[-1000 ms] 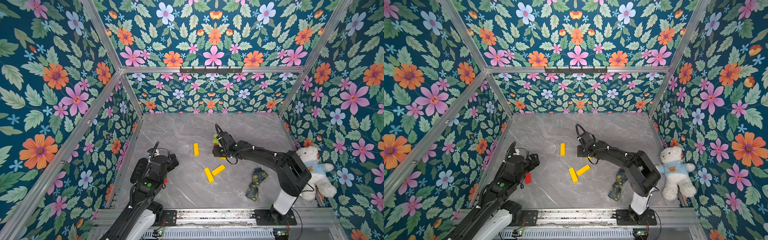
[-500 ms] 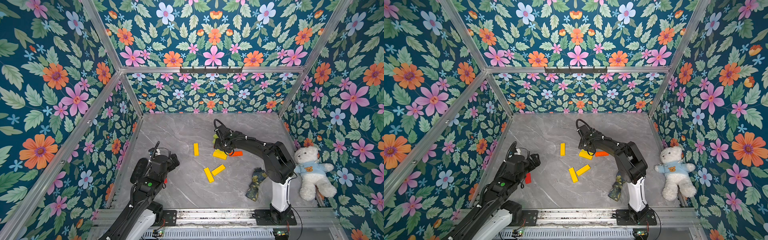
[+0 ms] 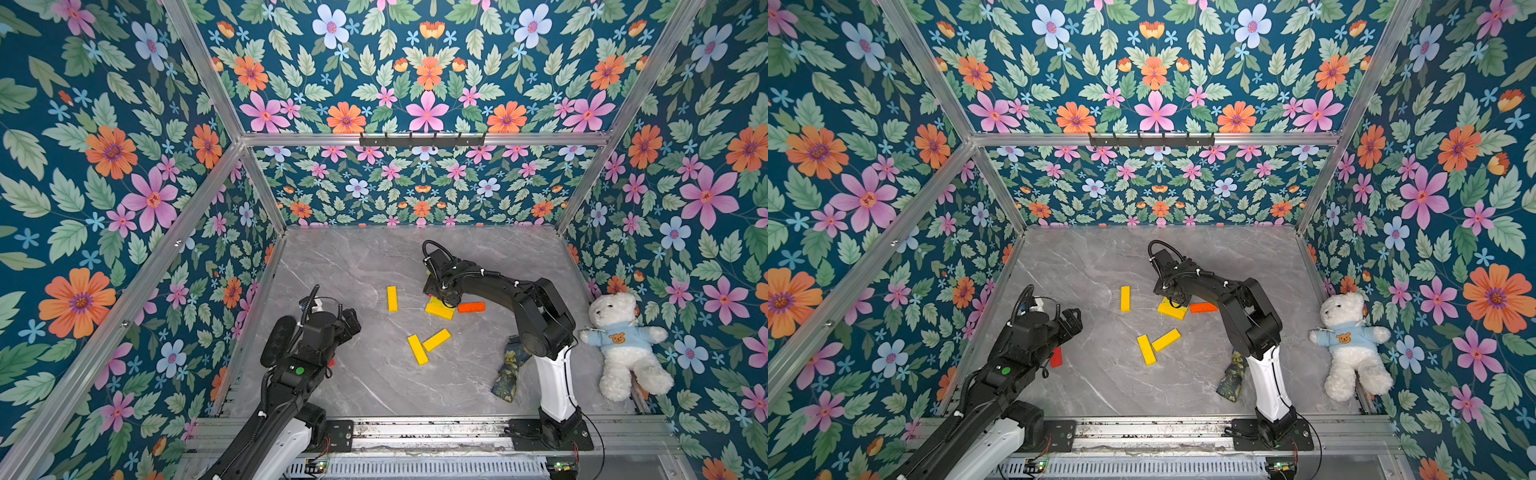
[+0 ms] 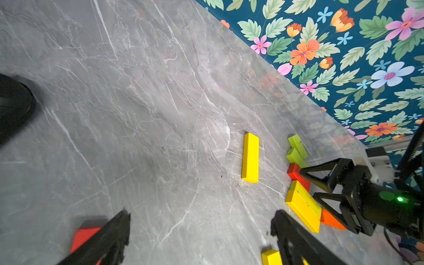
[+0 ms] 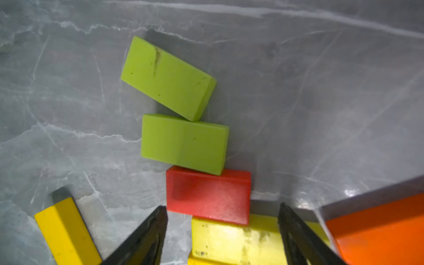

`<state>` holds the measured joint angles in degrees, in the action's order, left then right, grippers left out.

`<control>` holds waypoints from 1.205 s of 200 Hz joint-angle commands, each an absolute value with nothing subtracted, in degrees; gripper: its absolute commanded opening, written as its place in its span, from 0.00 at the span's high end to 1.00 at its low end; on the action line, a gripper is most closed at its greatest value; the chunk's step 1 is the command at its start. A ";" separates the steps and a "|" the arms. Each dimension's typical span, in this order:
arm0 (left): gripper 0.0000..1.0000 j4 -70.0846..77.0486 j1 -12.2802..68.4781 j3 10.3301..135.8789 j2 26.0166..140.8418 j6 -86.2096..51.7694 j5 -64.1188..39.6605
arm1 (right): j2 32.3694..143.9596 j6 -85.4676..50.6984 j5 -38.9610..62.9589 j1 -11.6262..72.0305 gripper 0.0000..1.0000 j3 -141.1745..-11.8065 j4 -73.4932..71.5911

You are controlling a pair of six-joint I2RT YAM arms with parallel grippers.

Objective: Assemble the letter h with building blocks
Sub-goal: Pick up the building block from the center of the board.

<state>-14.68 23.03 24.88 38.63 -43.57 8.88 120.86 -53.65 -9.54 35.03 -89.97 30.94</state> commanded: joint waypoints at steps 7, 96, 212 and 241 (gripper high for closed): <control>0.00 -13.18 22.99 24.65 38.67 -43.41 8.70 | 121.95 -50.65 -9.98 35.69 0.20 -91.72 31.76; 0.00 -13.18 23.01 25.13 39.07 -43.30 9.07 | 125.71 -47.28 -11.25 35.69 0.25 -95.54 35.07; 0.00 -13.16 23.07 24.80 39.81 -43.32 9.93 | 126.81 -43.30 -10.68 35.68 0.37 -94.98 33.72; 0.00 -12.86 23.04 24.76 40.08 -43.51 9.76 | 125.69 -41.53 -11.14 35.83 0.40 -93.49 31.62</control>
